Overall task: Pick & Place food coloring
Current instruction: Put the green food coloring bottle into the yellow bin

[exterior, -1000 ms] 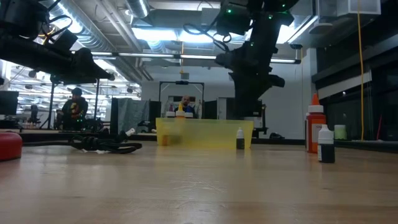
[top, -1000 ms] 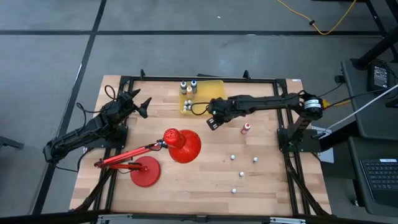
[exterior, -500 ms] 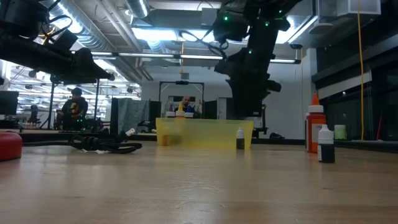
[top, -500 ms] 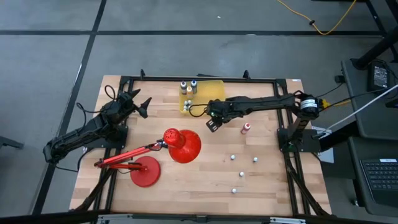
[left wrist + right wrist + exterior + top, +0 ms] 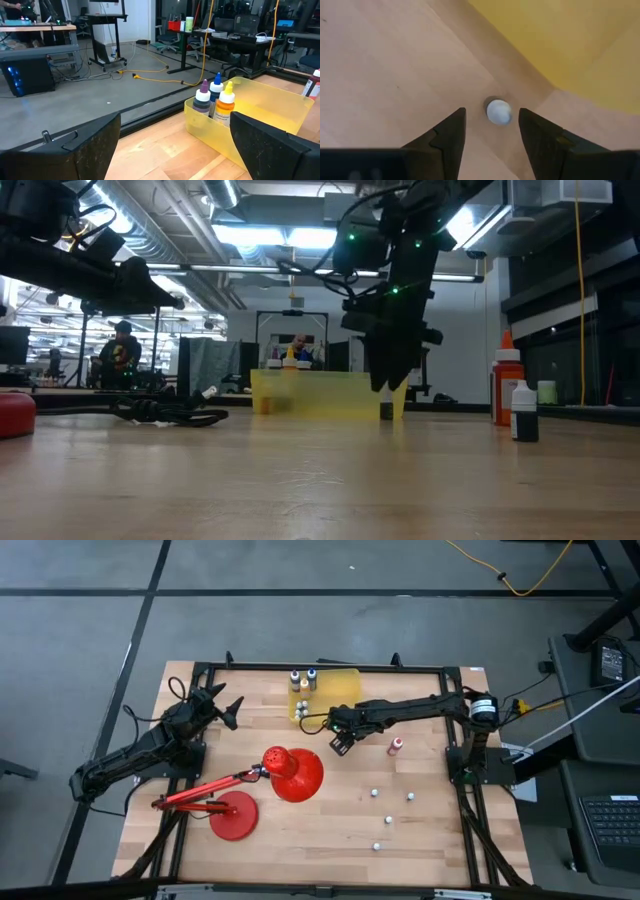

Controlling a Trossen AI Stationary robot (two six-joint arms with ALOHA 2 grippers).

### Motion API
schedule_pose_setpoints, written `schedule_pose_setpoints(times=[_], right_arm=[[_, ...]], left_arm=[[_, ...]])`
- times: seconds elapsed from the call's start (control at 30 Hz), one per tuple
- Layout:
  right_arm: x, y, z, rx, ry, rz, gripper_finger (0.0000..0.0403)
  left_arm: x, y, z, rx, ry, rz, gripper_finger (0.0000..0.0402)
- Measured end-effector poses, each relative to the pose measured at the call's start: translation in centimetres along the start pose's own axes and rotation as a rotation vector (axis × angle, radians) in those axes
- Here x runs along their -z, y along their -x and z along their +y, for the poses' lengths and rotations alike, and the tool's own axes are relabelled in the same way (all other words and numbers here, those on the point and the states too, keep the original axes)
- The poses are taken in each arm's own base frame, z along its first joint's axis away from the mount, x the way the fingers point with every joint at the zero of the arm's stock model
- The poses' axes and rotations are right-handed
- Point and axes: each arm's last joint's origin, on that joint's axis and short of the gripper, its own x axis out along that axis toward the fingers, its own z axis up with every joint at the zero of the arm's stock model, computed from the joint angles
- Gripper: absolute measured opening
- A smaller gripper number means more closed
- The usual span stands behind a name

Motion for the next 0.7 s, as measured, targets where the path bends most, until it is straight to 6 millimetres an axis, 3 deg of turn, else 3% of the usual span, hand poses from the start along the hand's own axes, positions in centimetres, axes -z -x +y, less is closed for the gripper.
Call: schedule_pose_setpoints(times=[0.43,0.7], right_arm=[[-0.4,-1.2,-0.4,0.015,0.015,0.01,0.0183],[-0.4,-1.2,-0.4,0.004,0.014,0.018,0.0119]], left_arm=[[0.0,0.0,0.0,0.0,0.0,0.0,0.0365],[0.0,0.0,0.0,0.0,0.0,0.0,0.0364]])
